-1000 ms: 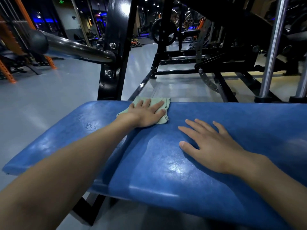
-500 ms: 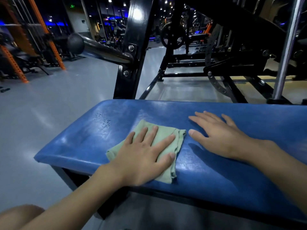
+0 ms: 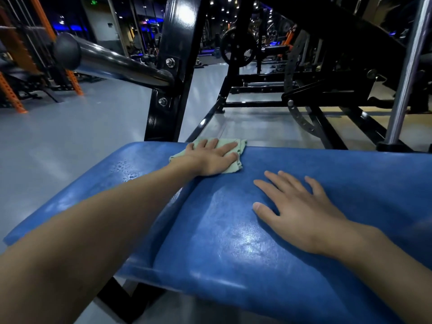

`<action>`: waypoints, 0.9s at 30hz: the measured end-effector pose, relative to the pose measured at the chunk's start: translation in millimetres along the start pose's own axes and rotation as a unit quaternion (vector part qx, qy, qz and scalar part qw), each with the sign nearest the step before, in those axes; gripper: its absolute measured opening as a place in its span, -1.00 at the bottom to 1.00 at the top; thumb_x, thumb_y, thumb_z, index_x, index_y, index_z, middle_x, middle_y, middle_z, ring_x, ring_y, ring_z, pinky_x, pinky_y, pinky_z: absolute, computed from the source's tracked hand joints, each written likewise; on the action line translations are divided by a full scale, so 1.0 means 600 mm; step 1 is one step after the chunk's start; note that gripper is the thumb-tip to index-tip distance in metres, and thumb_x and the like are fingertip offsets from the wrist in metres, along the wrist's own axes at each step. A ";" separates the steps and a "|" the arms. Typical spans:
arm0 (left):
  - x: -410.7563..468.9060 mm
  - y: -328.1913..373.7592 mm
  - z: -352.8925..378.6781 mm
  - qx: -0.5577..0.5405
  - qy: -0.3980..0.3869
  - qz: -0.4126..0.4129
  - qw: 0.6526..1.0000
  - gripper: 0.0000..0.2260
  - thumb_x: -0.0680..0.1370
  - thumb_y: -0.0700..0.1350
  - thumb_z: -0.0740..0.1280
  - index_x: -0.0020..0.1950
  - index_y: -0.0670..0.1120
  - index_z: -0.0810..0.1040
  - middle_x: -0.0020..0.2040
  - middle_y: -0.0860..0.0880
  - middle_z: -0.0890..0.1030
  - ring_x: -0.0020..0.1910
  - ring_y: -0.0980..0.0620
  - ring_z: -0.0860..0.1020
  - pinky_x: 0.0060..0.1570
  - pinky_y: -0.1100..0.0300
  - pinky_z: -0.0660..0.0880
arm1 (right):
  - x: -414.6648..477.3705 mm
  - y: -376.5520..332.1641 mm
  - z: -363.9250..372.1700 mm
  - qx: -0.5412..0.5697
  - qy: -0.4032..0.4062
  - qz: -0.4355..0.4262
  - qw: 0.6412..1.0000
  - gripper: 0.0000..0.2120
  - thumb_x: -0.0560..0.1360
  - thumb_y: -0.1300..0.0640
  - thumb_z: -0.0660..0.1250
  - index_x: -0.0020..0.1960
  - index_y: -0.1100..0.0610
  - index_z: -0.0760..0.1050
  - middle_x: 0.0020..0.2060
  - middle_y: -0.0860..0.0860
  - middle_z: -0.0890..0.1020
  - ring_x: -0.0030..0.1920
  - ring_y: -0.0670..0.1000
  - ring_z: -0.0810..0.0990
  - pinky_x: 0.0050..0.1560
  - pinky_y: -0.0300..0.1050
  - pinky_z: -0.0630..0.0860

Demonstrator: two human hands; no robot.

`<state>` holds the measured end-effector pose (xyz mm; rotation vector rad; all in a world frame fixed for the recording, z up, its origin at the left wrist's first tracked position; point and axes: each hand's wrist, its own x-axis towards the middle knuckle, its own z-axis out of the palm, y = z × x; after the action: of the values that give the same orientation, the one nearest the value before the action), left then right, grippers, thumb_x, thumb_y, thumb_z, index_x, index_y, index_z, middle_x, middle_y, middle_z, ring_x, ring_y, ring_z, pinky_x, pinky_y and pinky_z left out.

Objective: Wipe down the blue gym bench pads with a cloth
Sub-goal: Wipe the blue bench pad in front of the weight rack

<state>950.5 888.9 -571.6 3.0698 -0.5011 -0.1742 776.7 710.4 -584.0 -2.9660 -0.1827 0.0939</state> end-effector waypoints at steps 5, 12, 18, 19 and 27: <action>-0.047 0.001 0.008 0.001 -0.008 0.013 1.000 -0.48 0.60 0.35 -0.14 0.56 0.38 -0.10 0.65 -0.02 -0.09 0.61 -0.11 -0.12 0.51 -0.19 -0.20 | -0.002 -0.002 -0.003 0.008 -0.001 0.002 1.000 -0.41 0.58 -0.31 -0.14 0.58 -0.22 -0.06 0.59 -0.20 -0.11 0.56 -0.15 -0.23 0.53 0.12 -0.26; -0.262 -0.010 0.037 0.019 0.015 0.042 0.999 -0.50 0.59 0.36 -0.19 0.53 0.42 -0.16 0.64 0.01 -0.12 0.61 -0.04 -0.16 0.53 -0.13 -0.17 | -0.003 -0.010 -0.014 -0.007 -0.021 0.015 1.000 -0.42 0.59 -0.30 -0.12 0.58 -0.20 -0.03 0.60 -0.16 -0.07 0.57 -0.10 -0.19 0.52 0.20 -0.24; -0.355 -0.015 0.042 0.039 0.024 0.036 0.998 -0.36 0.36 0.42 -0.38 0.48 0.48 -0.26 0.64 0.07 -0.16 0.60 0.00 -0.18 0.53 -0.09 -0.14 | 0.013 -0.043 -0.009 0.017 -0.003 -0.004 1.000 -0.37 0.57 -0.34 -0.15 0.59 -0.16 -0.03 0.60 -0.14 -0.06 0.58 -0.07 -0.21 0.51 0.26 -0.27; -0.341 -0.017 0.039 0.034 0.019 0.035 0.999 -0.38 0.39 0.43 -0.35 0.48 0.48 -0.25 0.64 0.07 -0.15 0.61 0.00 -0.17 0.53 -0.11 -0.13 | 0.015 -0.046 -0.005 0.010 -0.010 -0.007 1.000 -0.37 0.57 -0.35 -0.16 0.59 -0.17 -0.06 0.60 -0.15 -0.09 0.58 -0.07 -0.22 0.50 0.27 -0.27; -0.093 -0.046 0.018 0.015 -0.002 0.016 1.000 -0.51 0.59 0.37 -0.14 0.53 0.43 -0.12 0.65 0.02 -0.10 0.61 -0.08 -0.12 0.50 -0.21 -0.15 | 0.020 -0.044 0.007 -0.022 -0.019 -0.001 1.000 -0.36 0.56 -0.35 -0.21 0.59 -0.18 -0.13 0.59 -0.16 -0.18 0.57 -0.08 -0.27 0.51 0.24 -0.28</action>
<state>905.1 932.9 -577.9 3.0890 -0.5570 -0.1727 785.4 738.2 -584.1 -3.0086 -0.1949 0.1466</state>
